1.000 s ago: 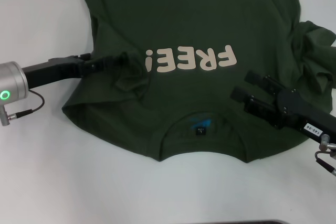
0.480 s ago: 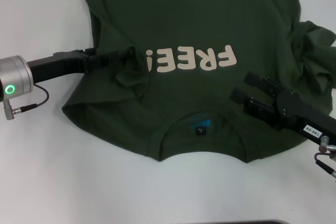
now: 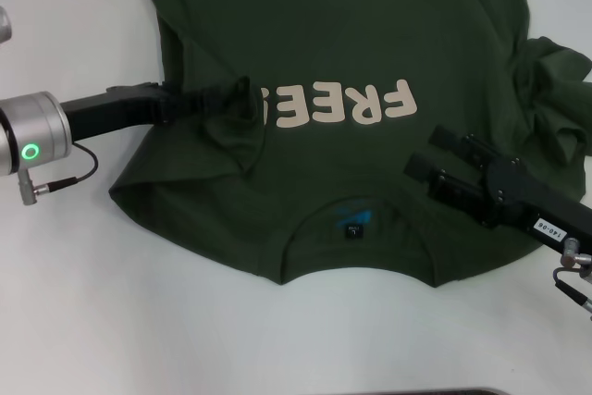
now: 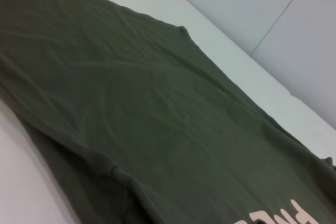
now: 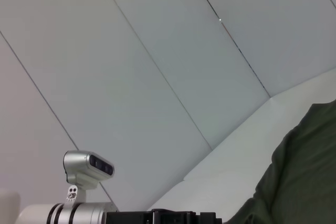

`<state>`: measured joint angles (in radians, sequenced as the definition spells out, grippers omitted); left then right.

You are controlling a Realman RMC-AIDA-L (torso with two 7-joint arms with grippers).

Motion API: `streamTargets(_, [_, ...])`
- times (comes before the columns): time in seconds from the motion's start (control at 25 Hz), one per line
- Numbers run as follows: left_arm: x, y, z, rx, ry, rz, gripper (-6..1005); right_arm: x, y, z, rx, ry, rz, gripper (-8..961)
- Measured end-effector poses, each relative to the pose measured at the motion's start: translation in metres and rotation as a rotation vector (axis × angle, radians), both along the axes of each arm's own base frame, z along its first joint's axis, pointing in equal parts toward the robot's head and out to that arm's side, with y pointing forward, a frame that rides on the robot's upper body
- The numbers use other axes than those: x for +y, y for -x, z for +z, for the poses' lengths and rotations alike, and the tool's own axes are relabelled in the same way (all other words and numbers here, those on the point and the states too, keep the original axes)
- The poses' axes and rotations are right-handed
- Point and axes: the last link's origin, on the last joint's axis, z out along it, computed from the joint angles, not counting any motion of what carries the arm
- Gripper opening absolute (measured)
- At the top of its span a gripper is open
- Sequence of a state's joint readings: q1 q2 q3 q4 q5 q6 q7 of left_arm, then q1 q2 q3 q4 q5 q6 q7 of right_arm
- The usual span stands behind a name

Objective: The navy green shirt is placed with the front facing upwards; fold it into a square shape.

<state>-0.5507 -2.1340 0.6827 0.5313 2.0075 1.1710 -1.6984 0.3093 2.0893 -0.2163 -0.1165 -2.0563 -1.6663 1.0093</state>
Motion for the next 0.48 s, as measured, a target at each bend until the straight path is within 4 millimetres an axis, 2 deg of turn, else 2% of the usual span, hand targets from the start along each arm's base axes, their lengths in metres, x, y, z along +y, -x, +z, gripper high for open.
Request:
streamTargets(0.2, [0.001,0.000,0.001,-0.001,-0.006,-0.005,811,0.000,0.000,0.000,0.000,0.000,-0.001,911])
streamTargets(0.48, [-0.002,-0.014,-0.012,-0.016,0.038,-0.048,811,0.000,0.000,0.000,0.001,0.000,0.003,912])
